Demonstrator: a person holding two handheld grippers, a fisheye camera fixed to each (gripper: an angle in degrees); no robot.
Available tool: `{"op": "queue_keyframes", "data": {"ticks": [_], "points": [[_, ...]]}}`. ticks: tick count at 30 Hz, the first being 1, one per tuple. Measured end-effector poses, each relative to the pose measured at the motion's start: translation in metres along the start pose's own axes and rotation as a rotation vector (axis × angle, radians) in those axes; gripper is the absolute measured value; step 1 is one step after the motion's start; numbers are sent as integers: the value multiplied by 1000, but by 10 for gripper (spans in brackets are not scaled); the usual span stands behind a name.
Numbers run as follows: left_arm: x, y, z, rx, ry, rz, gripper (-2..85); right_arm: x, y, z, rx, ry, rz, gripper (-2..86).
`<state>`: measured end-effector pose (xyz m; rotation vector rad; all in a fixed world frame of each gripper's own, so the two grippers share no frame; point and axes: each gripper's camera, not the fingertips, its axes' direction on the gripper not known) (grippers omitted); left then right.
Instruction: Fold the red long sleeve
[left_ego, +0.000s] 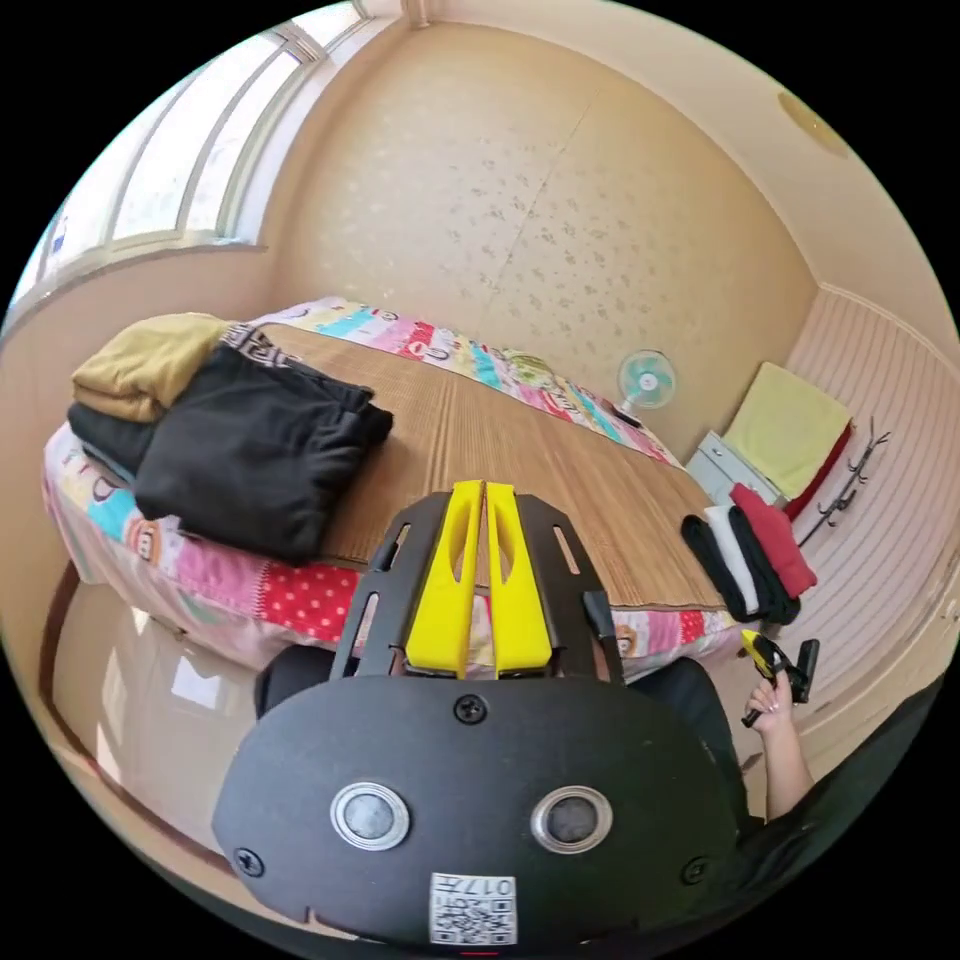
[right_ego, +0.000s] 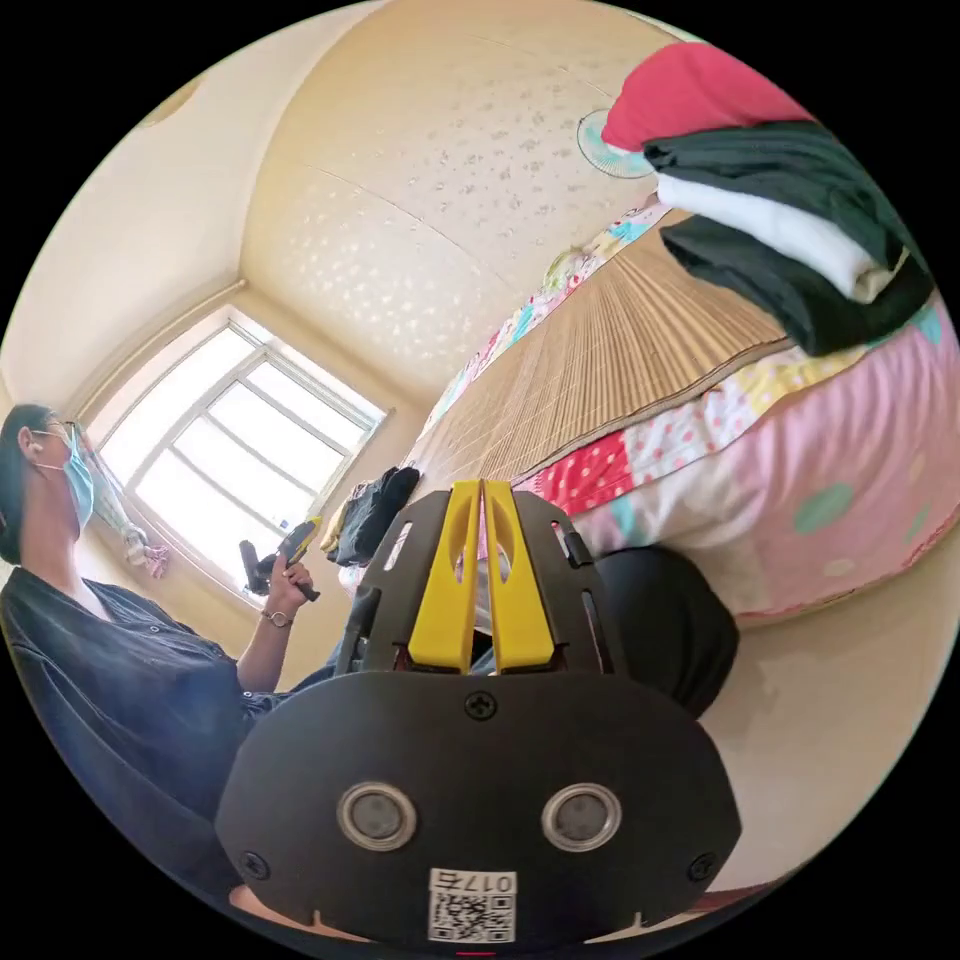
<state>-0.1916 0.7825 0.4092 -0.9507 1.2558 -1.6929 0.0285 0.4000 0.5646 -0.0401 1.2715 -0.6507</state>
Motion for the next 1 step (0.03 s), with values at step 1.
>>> {"op": "queue_keyframes", "data": {"ticks": [1], "points": [[-12, -4, 0, -5, -47, -14, 31, 0, 0, 15, -5, -38, 12, 3]]}}
